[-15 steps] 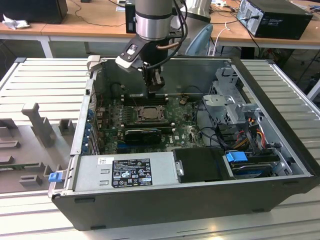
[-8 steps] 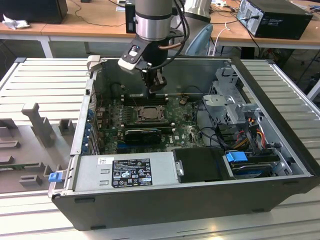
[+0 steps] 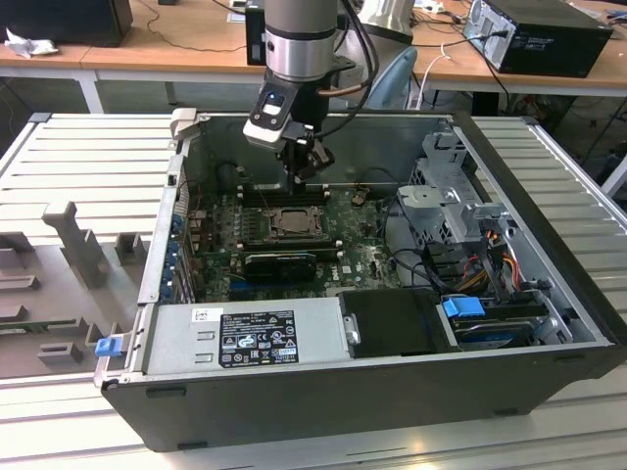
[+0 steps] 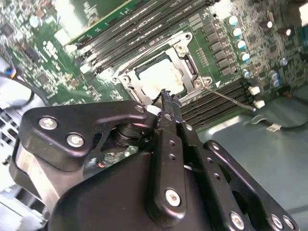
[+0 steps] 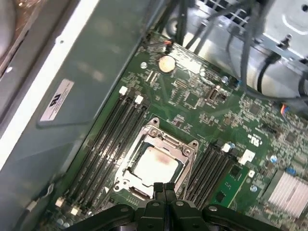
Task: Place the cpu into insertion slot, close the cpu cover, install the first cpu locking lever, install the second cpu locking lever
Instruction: 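Install the first cpu locking lever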
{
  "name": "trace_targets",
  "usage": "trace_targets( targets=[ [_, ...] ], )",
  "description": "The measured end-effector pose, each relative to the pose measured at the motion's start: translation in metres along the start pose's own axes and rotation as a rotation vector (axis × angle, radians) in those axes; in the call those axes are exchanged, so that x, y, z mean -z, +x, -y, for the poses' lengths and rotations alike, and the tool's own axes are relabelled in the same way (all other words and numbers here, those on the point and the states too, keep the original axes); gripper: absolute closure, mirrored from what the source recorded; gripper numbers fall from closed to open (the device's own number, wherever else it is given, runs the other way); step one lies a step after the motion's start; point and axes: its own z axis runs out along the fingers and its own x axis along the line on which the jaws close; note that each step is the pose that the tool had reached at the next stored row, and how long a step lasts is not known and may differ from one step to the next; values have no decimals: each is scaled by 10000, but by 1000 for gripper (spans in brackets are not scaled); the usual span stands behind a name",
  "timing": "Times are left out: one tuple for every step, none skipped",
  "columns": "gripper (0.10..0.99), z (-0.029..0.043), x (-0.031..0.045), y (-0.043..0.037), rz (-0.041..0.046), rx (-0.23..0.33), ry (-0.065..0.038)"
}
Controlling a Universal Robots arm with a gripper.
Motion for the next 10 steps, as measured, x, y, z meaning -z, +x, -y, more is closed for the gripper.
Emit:
trace_targets(
  targets=[
    [980, 0, -1, 0, -1, 196, -5],
    [980, 0, -2, 0, -3, 398, -9],
    [980, 0, -2, 0, -5, 571, -14],
    [980, 0, -3, 0, -6, 808, -20],
    [980, 0, -3, 0, -7, 956, -22],
    [980, 0, -3, 0, -8, 1094, -26],
    [980, 0, -4, 0, -10, 1399, -33],
    [980, 0, -4, 0, -12, 1646, -39],
    [980, 0, -5, 0, -14, 1767, -42],
    [980, 0, -5, 0, -14, 1889, -45]
  ],
)
